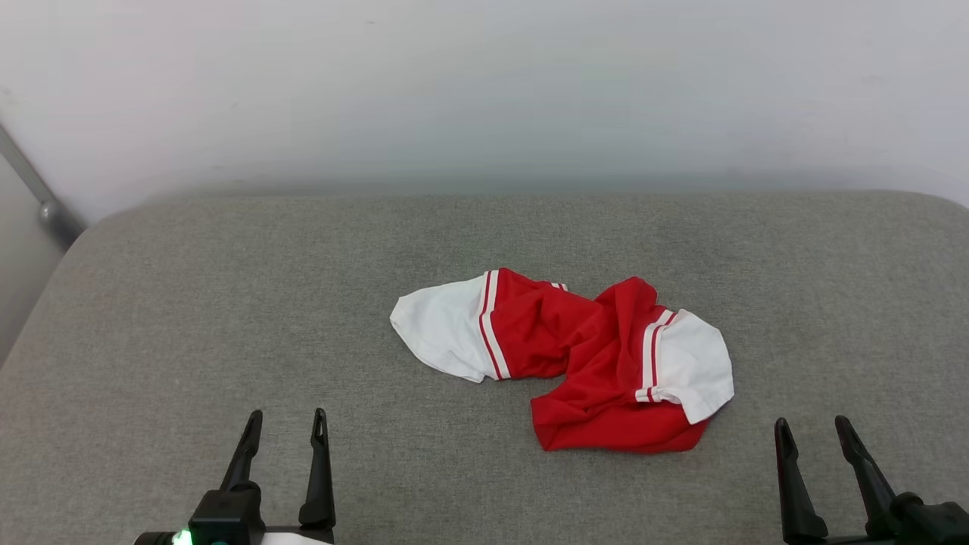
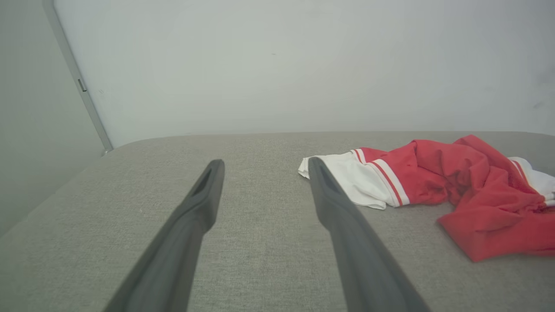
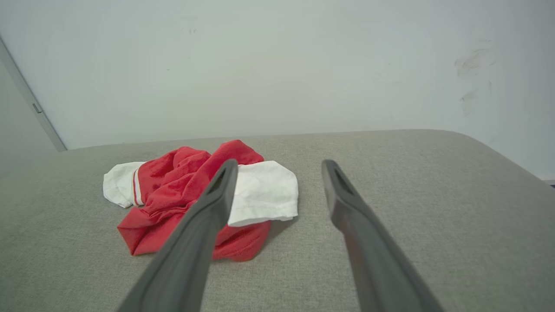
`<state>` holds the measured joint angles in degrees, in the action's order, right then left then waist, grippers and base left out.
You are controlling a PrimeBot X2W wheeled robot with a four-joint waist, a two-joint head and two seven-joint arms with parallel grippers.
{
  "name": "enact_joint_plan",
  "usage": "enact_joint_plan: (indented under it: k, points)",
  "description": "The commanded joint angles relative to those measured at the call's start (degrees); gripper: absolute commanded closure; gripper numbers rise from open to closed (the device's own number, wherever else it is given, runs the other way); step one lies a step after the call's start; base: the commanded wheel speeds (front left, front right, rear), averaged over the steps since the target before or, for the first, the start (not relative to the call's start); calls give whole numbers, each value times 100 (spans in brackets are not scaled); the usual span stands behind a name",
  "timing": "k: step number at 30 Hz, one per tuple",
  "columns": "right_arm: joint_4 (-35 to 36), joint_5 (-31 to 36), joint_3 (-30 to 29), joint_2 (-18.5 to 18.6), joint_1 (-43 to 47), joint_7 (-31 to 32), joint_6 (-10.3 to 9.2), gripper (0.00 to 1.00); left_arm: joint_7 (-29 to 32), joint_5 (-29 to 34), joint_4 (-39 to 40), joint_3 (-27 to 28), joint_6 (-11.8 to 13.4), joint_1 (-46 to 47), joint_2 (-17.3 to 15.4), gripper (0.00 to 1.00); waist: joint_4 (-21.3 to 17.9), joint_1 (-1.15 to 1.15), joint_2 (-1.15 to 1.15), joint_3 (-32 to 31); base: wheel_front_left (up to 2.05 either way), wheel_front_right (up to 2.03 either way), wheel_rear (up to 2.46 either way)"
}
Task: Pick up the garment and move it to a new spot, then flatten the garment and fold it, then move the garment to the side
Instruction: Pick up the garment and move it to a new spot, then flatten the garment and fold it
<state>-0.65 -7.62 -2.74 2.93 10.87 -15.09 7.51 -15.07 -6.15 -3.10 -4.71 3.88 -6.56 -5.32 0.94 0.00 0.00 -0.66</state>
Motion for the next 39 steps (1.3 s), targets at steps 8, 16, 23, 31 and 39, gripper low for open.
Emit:
enact_joint_plan:
  k: [8,16,23,31,39]
  points:
    - [-18,-42,15,-10,73,-12,-4,0,-15,155,-37,179,-188,-76,120,0,3,0,0,-11,0,0,0]
    - [-29,-44,18,-10,12,-12,-4,0,-15,225,-196,301,-308,99,156,0,-27,0,0,8,0,0,0]
    - [2,-37,34,-10,-95,-12,-4,0,-15,333,-672,381,-599,958,-111,0,-95,0,0,95,0,0,0]
    - [92,5,46,-9,-294,-12,-4,0,369,265,-1808,354,-915,2828,-651,0,-257,0,0,395,0,0,0]
    - [168,-9,38,-10,-495,-12,-4,0,1791,-128,-2528,-232,-1120,4456,-1046,0,-367,0,0,755,0,0,0]
